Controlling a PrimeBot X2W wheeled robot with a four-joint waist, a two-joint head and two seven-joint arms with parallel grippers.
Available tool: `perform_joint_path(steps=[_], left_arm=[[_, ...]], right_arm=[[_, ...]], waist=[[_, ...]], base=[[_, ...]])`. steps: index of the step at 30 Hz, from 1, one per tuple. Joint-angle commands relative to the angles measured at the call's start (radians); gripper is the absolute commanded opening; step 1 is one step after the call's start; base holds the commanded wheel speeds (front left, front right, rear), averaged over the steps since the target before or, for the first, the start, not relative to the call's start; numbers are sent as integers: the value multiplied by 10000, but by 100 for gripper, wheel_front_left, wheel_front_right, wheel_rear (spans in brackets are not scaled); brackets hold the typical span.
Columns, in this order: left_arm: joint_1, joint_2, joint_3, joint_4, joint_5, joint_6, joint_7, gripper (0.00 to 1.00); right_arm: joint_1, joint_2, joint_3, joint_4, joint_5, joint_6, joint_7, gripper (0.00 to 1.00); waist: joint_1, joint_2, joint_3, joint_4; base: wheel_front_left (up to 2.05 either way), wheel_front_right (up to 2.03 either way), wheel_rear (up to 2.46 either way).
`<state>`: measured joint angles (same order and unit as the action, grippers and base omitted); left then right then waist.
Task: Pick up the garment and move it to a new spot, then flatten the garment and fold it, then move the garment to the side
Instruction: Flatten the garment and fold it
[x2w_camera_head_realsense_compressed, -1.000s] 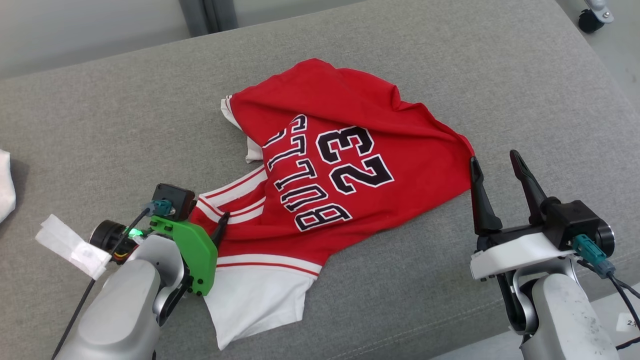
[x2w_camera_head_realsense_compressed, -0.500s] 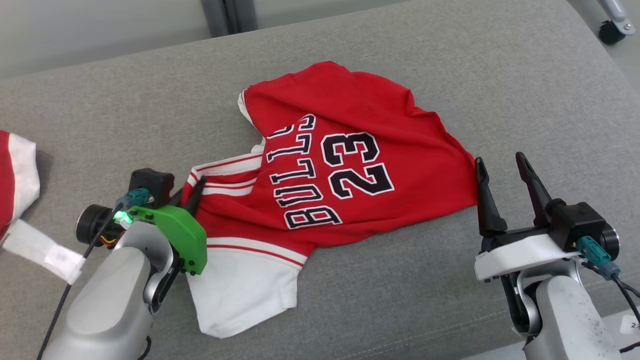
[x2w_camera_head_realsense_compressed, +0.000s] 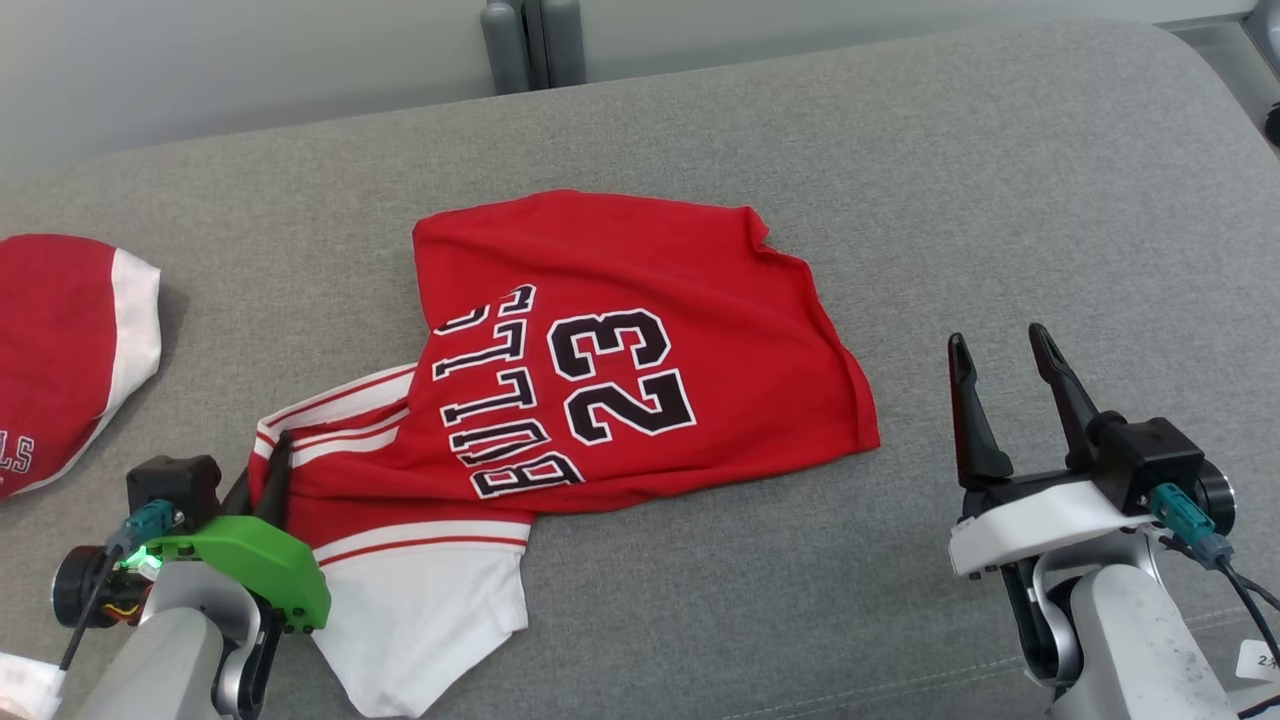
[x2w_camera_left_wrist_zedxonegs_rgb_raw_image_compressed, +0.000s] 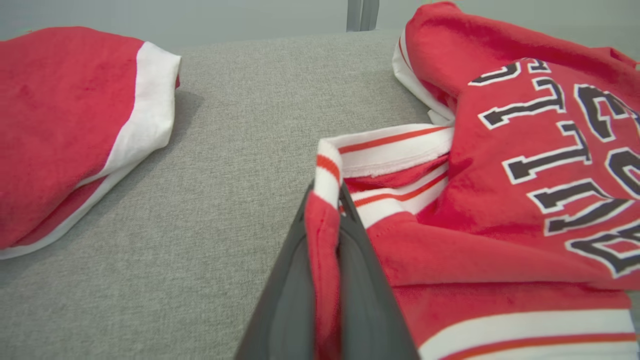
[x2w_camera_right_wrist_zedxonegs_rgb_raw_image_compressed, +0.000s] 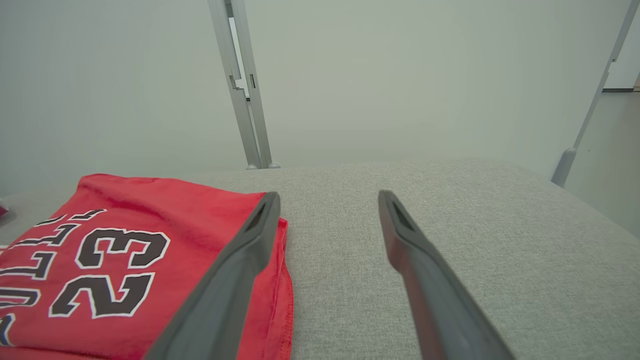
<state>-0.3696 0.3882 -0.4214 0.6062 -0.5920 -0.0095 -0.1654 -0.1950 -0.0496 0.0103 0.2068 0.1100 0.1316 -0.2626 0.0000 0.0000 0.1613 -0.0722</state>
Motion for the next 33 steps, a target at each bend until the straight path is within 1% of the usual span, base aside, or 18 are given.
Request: perform_joint_path(steps=[1,2,6,11,15,18,19,24,33], left_arm=[[100,7,38,-90,40,94,-205,72],[134,-34,30,-135,125,131,-356,100],[250,-185,228,-410,166,346,-789,100],[605,-350,609,-974,444,604,-1001,100],[1142,-546,1374,-2106,996,809,-1001,100],[1687,-865,2019,-3061,1565,883,-998,100],[1839,-957,2202,-3302,1692,871,-999,100],[2611,-1533,3022,-4164,2477,521,-1001,100],[2976,-2398,3860,-4360,3343,-192,-1001,100]], right_arm=[[112,-17,-28,49,-5,-19,-32,100],[133,-17,-37,82,-19,-19,-32,100],[207,-16,-18,196,-35,-17,-32,100],[288,-16,-16,300,-76,-19,-32,100],[359,-59,-28,456,-119,-19,-32,100],[397,-120,-19,736,-156,-19,-32,100],[411,-132,-24,836,-176,-17,-32,100],[308,-265,46,1515,-231,-19,-32,100],[-328,-578,404,3053,-305,-19,-32,100]], waist=[[0,0,-68,36],[0,0,-115,54],[0,0,-320,131],[0,0,-543,266],[0,0,-605,441],[0,0,-631,584],[0,0,-633,632],[0,0,-622,875],[0,0,-466,1249]], base=[[0,0,0],[0,0,0],[0,0,0],[0,0,0],[0,0,0],[0,0,0],[0,0,0],[0,0,0],[0,0,0]])
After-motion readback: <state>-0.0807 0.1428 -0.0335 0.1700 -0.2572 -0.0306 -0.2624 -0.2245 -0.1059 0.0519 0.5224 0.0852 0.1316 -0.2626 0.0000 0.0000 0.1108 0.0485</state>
